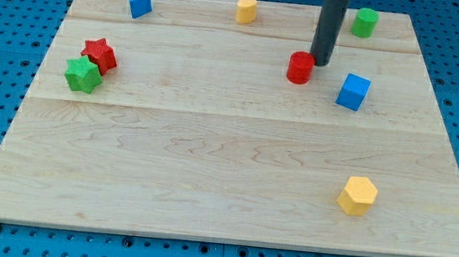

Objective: Move the red circle to the left of the yellow hexagon

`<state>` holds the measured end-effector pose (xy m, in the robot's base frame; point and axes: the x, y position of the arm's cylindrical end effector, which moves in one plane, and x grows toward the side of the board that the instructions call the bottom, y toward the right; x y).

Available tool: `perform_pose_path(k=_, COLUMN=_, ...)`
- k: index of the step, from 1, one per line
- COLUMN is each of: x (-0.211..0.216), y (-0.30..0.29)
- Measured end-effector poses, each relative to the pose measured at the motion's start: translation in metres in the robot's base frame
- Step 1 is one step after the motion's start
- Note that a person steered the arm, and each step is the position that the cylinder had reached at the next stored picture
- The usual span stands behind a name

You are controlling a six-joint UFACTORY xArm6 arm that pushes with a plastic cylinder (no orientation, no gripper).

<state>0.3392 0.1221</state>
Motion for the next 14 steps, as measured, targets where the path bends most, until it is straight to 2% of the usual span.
perform_pose_path(k=1, x=0.036, y=-0.054)
perform_pose_path(k=2, x=0.033, y=-0.124)
perform_pose_path(k=3, x=0.002, y=-0.131)
perform_pose_path(k=4, x=0.031, y=-0.169)
perform_pose_path(k=5, x=0.074, y=-0.173)
perform_pose_path(k=7, x=0.084, y=-0.114)
perform_pose_path(k=8, x=0.140, y=-0.120)
perform_pose_path(k=9, x=0.139, y=-0.127)
perform_pose_path(k=10, x=0.104, y=-0.139)
perform_pose_path(k=11, x=0.105, y=-0.177)
perform_pose_path(k=12, x=0.168, y=-0.178)
perform_pose_path(k=13, x=0.147, y=-0.183)
perform_pose_path(k=14, x=0.134, y=-0.145)
